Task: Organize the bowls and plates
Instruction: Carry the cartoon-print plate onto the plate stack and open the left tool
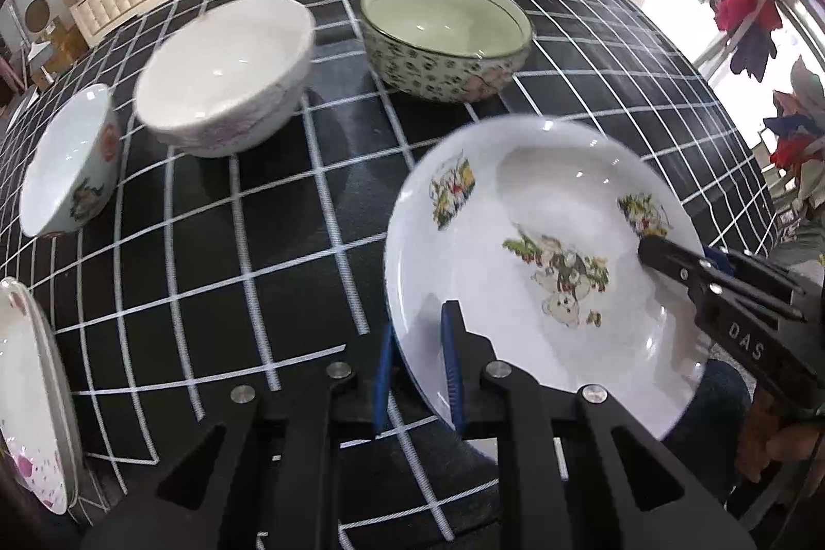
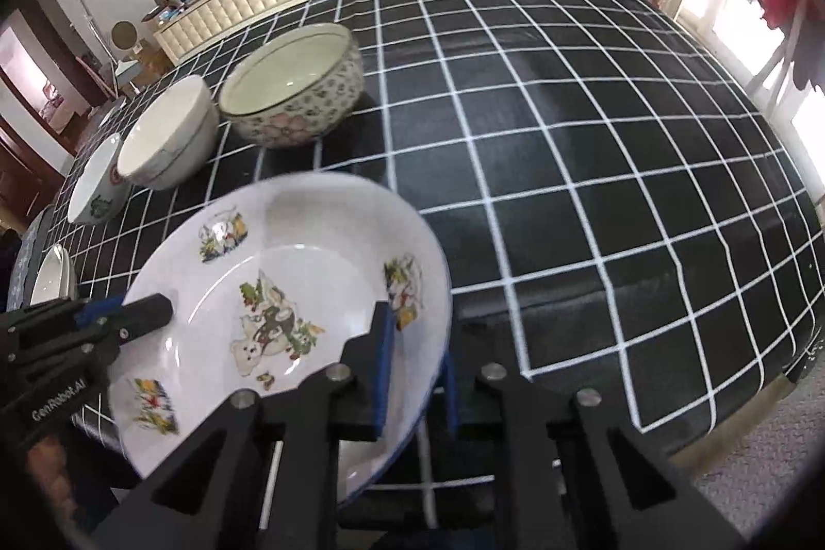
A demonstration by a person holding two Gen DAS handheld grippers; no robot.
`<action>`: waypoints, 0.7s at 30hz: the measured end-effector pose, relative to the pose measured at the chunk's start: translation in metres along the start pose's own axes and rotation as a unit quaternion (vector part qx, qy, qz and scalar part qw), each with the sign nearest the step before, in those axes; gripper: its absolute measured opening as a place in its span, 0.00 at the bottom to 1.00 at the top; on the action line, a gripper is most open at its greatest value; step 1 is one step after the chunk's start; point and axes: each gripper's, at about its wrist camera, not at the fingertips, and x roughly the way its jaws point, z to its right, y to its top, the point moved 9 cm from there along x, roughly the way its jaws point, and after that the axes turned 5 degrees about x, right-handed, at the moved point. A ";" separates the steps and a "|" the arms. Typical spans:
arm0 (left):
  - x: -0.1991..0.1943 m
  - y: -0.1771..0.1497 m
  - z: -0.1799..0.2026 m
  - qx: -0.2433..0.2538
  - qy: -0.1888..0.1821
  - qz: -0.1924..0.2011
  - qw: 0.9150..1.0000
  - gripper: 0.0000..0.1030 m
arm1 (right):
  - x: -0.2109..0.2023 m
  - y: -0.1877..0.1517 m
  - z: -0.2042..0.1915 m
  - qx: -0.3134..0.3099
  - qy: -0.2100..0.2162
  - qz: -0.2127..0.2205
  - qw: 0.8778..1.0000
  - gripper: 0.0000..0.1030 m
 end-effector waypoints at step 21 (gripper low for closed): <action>-0.101 -0.055 -0.141 -0.094 0.026 0.067 0.993 0.13 | -0.027 -0.014 -0.175 -0.077 0.065 0.023 0.995 0.18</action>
